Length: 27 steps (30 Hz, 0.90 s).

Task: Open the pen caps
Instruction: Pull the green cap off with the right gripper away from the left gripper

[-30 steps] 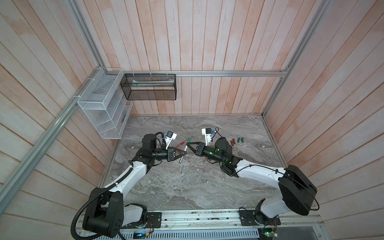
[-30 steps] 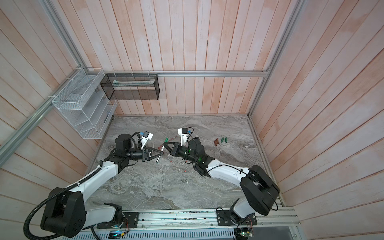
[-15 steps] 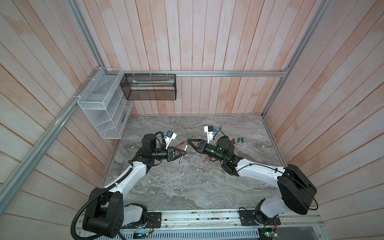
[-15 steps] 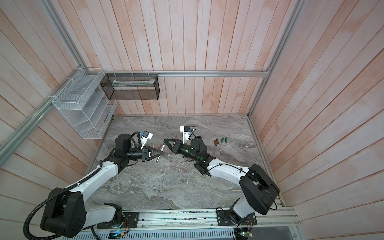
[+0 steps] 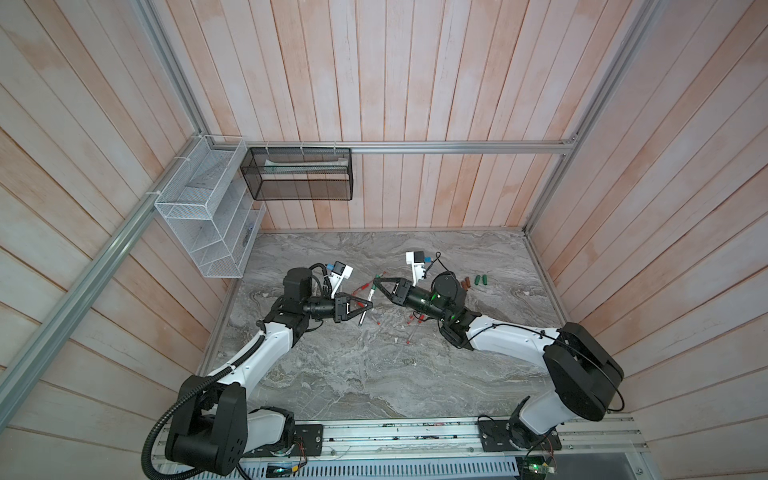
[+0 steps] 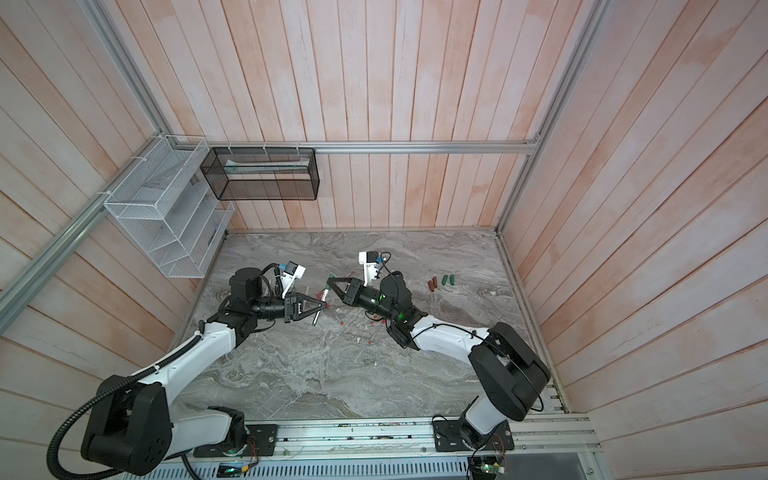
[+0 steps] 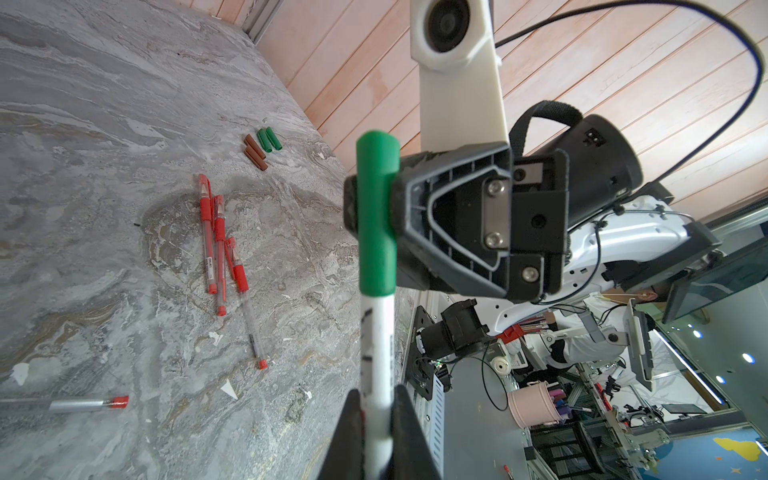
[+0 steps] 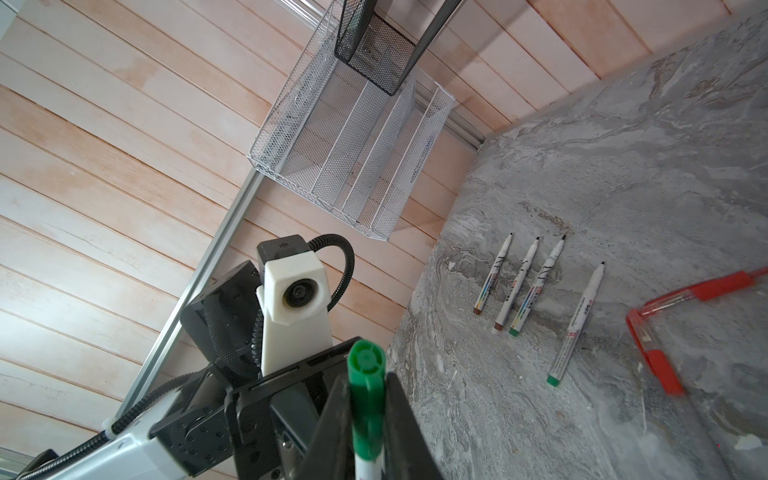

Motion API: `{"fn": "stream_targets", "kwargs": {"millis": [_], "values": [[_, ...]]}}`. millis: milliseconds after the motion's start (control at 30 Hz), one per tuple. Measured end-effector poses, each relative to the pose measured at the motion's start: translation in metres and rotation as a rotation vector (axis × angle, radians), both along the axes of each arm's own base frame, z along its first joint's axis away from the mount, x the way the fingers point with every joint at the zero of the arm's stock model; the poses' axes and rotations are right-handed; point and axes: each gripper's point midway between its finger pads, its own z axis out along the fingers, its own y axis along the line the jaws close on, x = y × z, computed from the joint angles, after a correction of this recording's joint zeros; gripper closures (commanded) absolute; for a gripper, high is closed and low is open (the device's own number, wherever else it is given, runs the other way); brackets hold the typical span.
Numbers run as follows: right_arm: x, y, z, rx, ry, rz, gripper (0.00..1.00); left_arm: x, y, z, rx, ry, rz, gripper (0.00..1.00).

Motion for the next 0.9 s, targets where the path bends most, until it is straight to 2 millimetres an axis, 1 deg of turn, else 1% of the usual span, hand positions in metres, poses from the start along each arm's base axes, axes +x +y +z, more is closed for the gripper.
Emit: {"fn": "stream_targets", "kwargs": {"millis": [100,400,467,500,533,600,700,767,900], "values": [[0.002,-0.002,0.0,0.002,0.005,-0.002,1.0,0.001,0.0,-0.001,0.003,0.002,0.005,1.0],[0.009,-0.015,0.002,0.006,0.014,0.047,1.0,0.004,-0.005,0.001,0.011,-0.033,0.018,1.0],[0.011,-0.018,0.005,0.007,0.012,0.068,1.0,0.006,-0.006,0.003,0.01,-0.049,0.022,1.0],[0.017,-0.022,0.01,0.017,0.003,0.049,1.0,0.005,-0.007,0.003,0.01,-0.049,0.015,1.0],[0.027,-0.028,0.017,0.031,-0.009,0.019,1.0,0.003,-0.007,0.002,0.01,-0.04,0.006,1.0],[0.054,-0.052,0.037,0.082,-0.04,-0.08,1.0,-0.001,-0.008,-0.001,0.013,-0.023,-0.008,1.0],[0.082,-0.087,0.06,0.165,-0.072,-0.2,1.0,-0.005,-0.009,-0.002,0.012,-0.013,-0.021,1.0],[0.088,-0.099,0.071,0.214,-0.084,-0.236,1.0,-0.007,-0.01,-0.004,0.011,-0.006,-0.029,1.0],[0.09,-0.108,0.084,0.268,-0.097,-0.243,1.0,-0.009,-0.01,-0.007,0.018,0.004,-0.032,1.0]]}}
